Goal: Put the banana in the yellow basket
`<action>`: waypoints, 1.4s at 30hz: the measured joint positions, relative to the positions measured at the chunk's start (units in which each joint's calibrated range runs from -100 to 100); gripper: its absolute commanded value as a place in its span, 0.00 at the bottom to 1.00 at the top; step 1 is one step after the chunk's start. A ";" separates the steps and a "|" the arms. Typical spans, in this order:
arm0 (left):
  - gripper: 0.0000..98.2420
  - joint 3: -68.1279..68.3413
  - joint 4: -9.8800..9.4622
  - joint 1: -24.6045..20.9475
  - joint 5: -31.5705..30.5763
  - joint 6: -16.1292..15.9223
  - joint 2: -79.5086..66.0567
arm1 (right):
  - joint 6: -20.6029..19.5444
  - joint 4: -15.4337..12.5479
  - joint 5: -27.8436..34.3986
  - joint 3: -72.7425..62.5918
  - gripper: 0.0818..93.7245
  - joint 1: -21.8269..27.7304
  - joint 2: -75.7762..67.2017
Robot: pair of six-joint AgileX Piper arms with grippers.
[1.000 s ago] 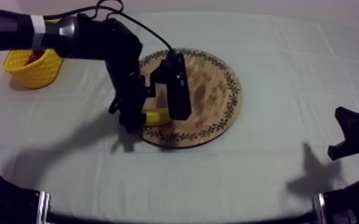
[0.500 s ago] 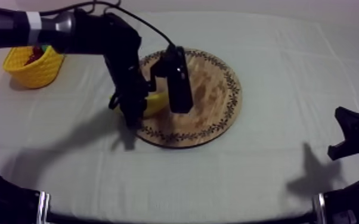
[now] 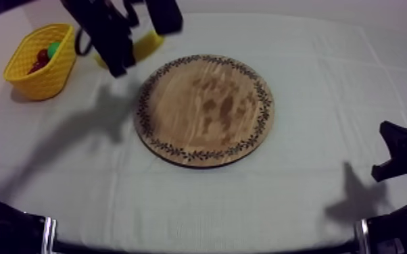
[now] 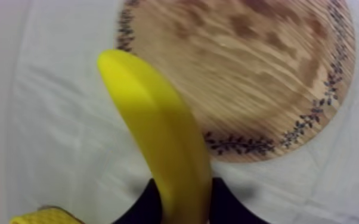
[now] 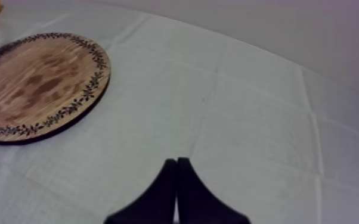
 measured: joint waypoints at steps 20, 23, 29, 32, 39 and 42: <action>0.09 -17.93 3.90 -21.86 1.07 1.03 -5.83 | 0.00 0.00 -0.01 0.00 0.00 0.00 0.00; 0.09 -19.97 4.12 -24.65 1.05 1.07 -3.33 | 0.00 0.00 -0.01 0.00 0.00 0.00 0.00; 0.10 -21.32 4.20 -28.22 0.82 0.71 2.96 | 0.00 0.00 -0.01 0.00 0.00 0.00 0.00; 0.09 -21.08 4.25 -29.08 0.26 0.73 6.17 | 0.00 0.00 -0.01 0.00 0.00 0.00 0.00; 0.18 -18.46 4.36 -29.79 -2.31 2.07 12.06 | 0.00 0.00 -0.01 0.00 0.00 0.00 0.00; 0.35 -16.28 4.36 -29.90 -3.85 2.76 12.23 | 0.00 0.00 -0.01 0.00 0.00 0.00 0.00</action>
